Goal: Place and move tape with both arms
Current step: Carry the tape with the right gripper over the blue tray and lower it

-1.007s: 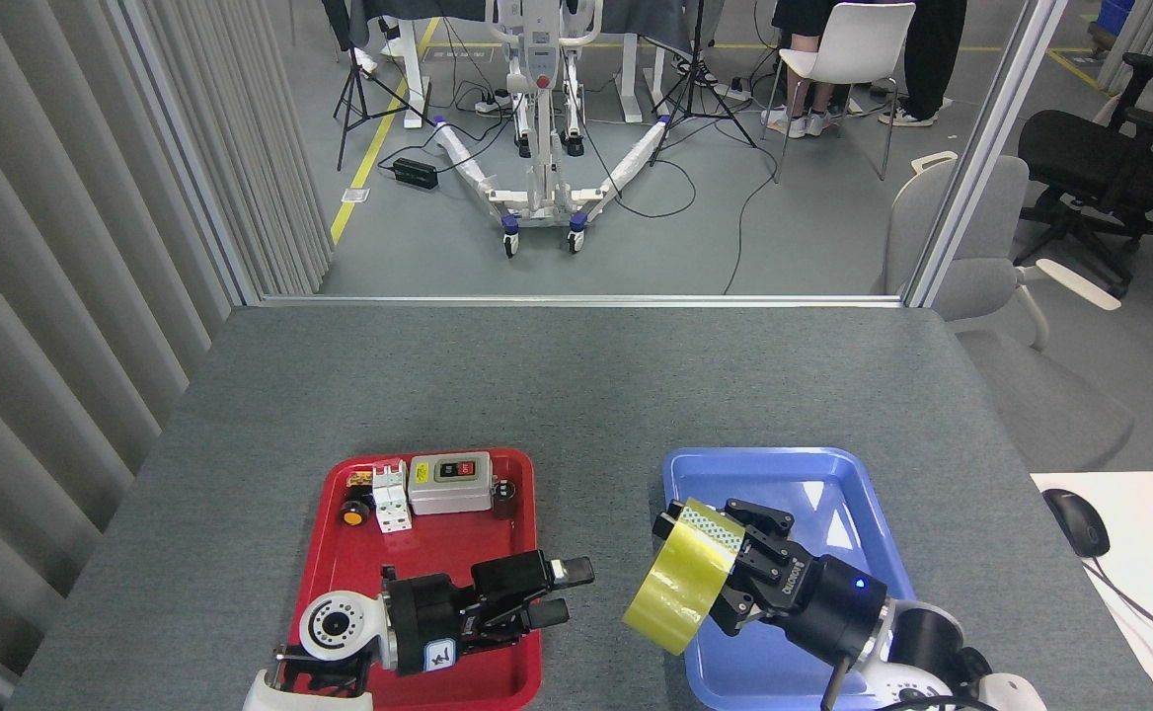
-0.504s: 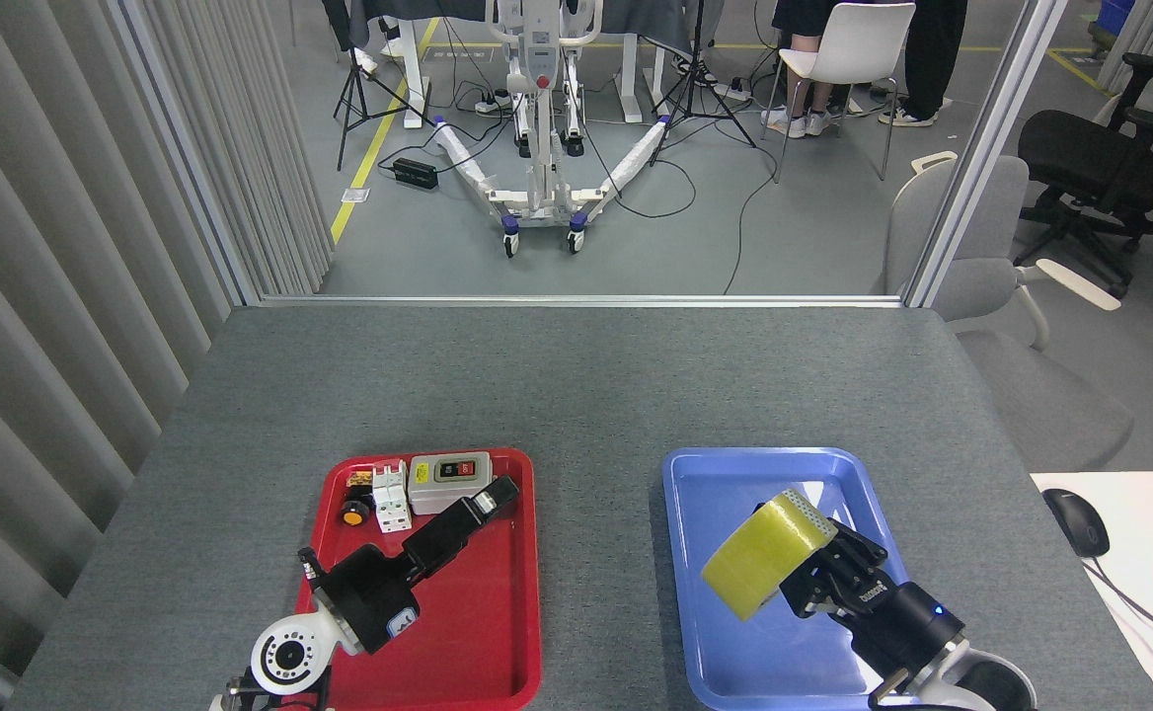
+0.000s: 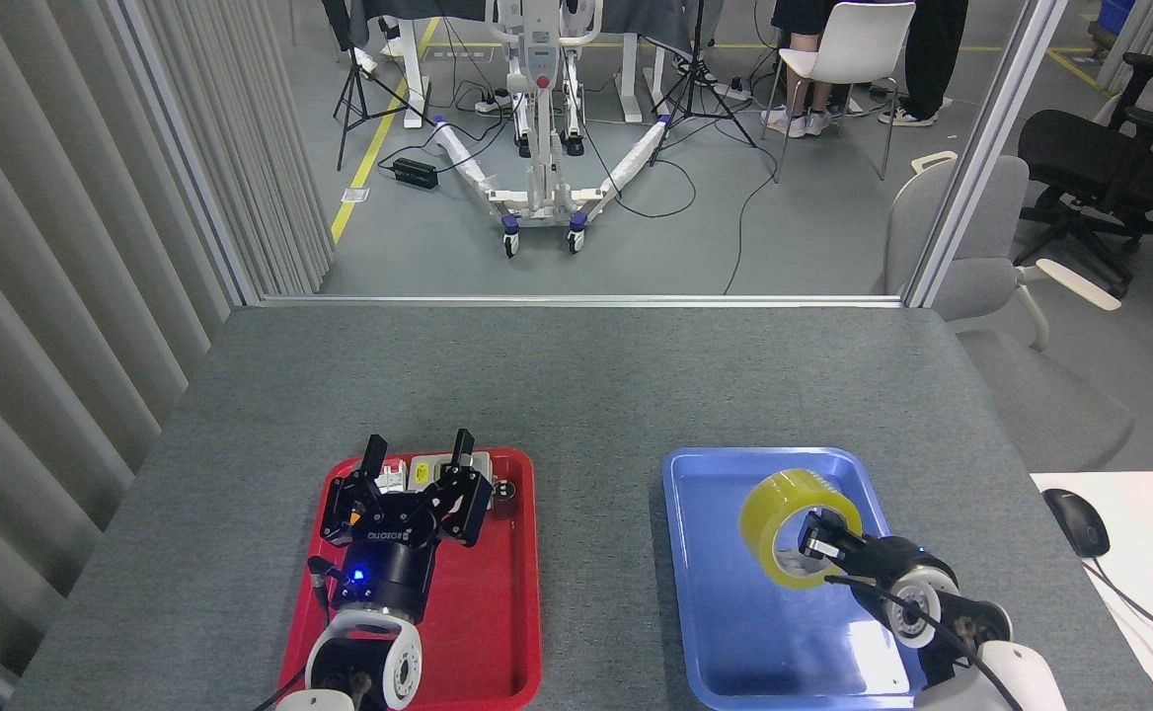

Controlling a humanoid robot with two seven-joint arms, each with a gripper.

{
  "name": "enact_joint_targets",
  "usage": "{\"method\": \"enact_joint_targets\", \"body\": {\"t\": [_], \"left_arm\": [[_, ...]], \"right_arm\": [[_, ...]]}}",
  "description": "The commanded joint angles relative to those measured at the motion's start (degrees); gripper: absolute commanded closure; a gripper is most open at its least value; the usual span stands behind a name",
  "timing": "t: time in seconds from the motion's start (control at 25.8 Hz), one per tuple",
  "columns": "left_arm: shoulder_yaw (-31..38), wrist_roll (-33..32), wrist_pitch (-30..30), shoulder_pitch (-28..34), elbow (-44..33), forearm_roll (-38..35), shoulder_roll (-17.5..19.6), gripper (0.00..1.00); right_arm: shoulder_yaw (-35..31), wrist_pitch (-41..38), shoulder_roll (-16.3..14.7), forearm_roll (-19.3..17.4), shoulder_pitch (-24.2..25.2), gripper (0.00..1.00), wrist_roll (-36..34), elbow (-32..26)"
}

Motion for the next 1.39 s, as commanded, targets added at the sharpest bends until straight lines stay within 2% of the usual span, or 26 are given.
{"method": "enact_joint_targets", "body": {"t": [0.0,0.08,0.19,0.31,0.39,0.5,0.54,0.62,0.7,0.85,1.12,1.36], "left_arm": [[-1.4,1.2,2.5,2.2,0.6,-9.5,0.0,0.0],[-3.1,1.5,2.7,3.8,0.5,-11.7,0.1,0.0],[-4.3,1.1,4.8,3.8,0.4,-16.3,0.0,0.0],[-4.2,0.6,5.1,3.9,0.6,-15.7,0.1,0.0],[-3.9,0.6,4.9,4.0,1.3,-14.9,0.3,0.0],[-3.4,0.5,5.5,4.0,3.9,-14.6,0.4,0.0],[-2.7,0.5,5.5,4.1,4.7,-14.6,0.7,0.0],[-1.4,0.5,5.2,4.2,5.9,-14.6,1.8,0.0],[-1.3,0.5,5.0,4.9,6.2,-14.5,2.7,0.0],[-1.3,0.5,3.9,6.9,5.7,-14.4,3.9,0.0],[-1.3,0.6,3.7,7.4,5.6,-14.5,4.4,0.0],[-1.3,0.6,3.9,8.1,3.6,-14.6,4.6,0.0]], "right_arm": [[6.0,6.9,-3.7,-0.1,-5.8,0.92,2.0,7.3],[6.0,7.3,-3.7,-0.1,-9.1,0.92,3.8,11.1],[9.4,7.6,-5.5,-0.3,-13.8,0.9,4.8,17.4],[15.7,7.8,-7.1,-4.2,-18.7,0.87,4.8,24.2],[21.4,8.3,-9.8,-11.9,-22.6,0.84,4.8,28.0],[33.3,9.7,-13.2,-27.0,-27.7,0.83,4.1,31.6],[37.6,10.2,-13.3,-30.7,-29.0,0.83,4.0,32.8],[43.6,11.2,-13.1,-35.2,-30.9,0.83,3.2,33.8],[46.3,13.1,-12.7,-36.4,-31.2,0.83,1.9,34.1],[46.4,14.4,-12.0,-36.4,-30.7,0.83,1.3,34.1],[46.0,14.5,-11.9,-36.0,-30.4,0.7,0.0,34.1],[45.7,14.5,-11.9,-35.9,-29.9,0.67,-0.9,34.1]]}}
